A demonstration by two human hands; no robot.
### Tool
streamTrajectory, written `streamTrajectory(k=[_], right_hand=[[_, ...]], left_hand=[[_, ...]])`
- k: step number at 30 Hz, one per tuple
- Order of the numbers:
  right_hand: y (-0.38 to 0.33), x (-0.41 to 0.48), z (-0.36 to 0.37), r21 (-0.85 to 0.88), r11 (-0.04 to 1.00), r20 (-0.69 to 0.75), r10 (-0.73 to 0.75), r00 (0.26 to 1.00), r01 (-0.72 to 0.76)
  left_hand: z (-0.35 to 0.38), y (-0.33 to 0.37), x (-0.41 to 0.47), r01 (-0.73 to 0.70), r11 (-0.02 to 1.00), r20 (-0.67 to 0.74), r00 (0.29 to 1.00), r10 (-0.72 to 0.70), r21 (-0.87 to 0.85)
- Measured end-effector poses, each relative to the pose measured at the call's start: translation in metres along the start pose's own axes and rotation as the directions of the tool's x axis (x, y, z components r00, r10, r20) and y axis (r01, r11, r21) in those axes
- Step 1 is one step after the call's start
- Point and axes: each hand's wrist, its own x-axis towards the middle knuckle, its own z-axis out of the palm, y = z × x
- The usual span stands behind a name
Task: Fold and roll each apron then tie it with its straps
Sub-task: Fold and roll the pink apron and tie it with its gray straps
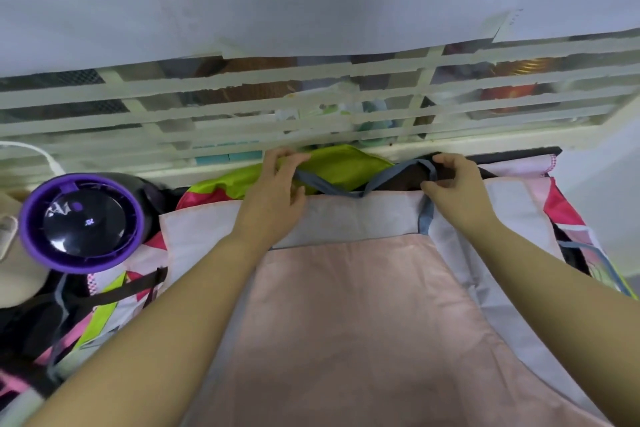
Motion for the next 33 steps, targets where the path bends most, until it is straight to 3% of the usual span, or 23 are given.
streamTrajectory(k=[2, 5, 8, 10, 13, 15, 19, 22, 26, 28, 30, 33], right_hand=[[-0.005, -0.021, -0.003, -0.021, 0.997, 0.032, -0.070, 0.997, 0.070], [-0.012, -0.064, -0.001, -0.120, 0.972, 0.289, -0.160, 0.944, 0.202], [-0.013, -0.117, 0.005, -0.179, 0.874, 0.531, -0.300, 0.792, 0.451], [-0.006, -0.152, 0.006, -0.185, 0.816, 0.661, -0.308, 0.684, 0.547], [0.017, -0.203, 0.011, -0.192, 0.687, 0.722, -0.385, 0.575, 0.701], [0.035, -0.234, 0.017, -0.315, 0.562, 0.736, -0.364, 0.571, 0.765], [0.067, -0.266, 0.021, -0.507, 0.451, 0.773, -0.140, 0.619, 0.735], [0.079, -0.271, 0.018, -0.565, 0.445, 0.756, -0.058, 0.652, 0.695], [0.079, -0.268, 0.022, -0.541, 0.454, 0.767, -0.080, 0.637, 0.708], [0.074, -0.270, 0.022, -0.540, 0.489, 0.761, -0.063, 0.646, 0.685], [0.065, -0.275, 0.022, -0.544, 0.522, 0.754, -0.040, 0.656, 0.657], [0.050, -0.290, 0.024, -0.470, 0.521, 0.782, -0.128, 0.610, 0.712]], left_hand=[[-0.005, 0.008, -0.012, -0.007, 0.999, -0.016, 1.000, 0.006, -0.038], [-0.011, 0.021, -0.043, 0.036, 0.999, 0.079, 0.996, -0.034, -0.021], [-0.012, 0.031, -0.084, 0.063, 0.998, 0.145, 0.987, -0.066, 0.021], [-0.011, 0.038, -0.116, 0.084, 0.995, 0.165, 0.982, -0.091, 0.048], [-0.012, 0.047, -0.168, 0.084, 0.993, 0.131, 0.987, -0.095, 0.086], [-0.012, 0.049, -0.209, 0.058, 0.992, 0.089, 0.994, -0.068, 0.111], [-0.011, 0.046, -0.277, 0.146, 0.975, -0.014, 0.989, -0.146, 0.168], [-0.014, 0.050, -0.330, 0.266, 0.948, -0.130, 0.961, -0.246, 0.173], [-0.019, 0.049, -0.382, 0.358, 0.930, -0.220, 0.917, -0.334, 0.080], [-0.021, 0.051, -0.398, 0.428, 0.904, -0.277, 0.868, -0.413, -0.006], [-0.023, 0.055, -0.403, 0.582, 0.794, -0.278, 0.745, -0.607, -0.175], [-0.028, 0.049, -0.397, 0.803, 0.412, -0.020, 0.448, -0.894, -0.430]])
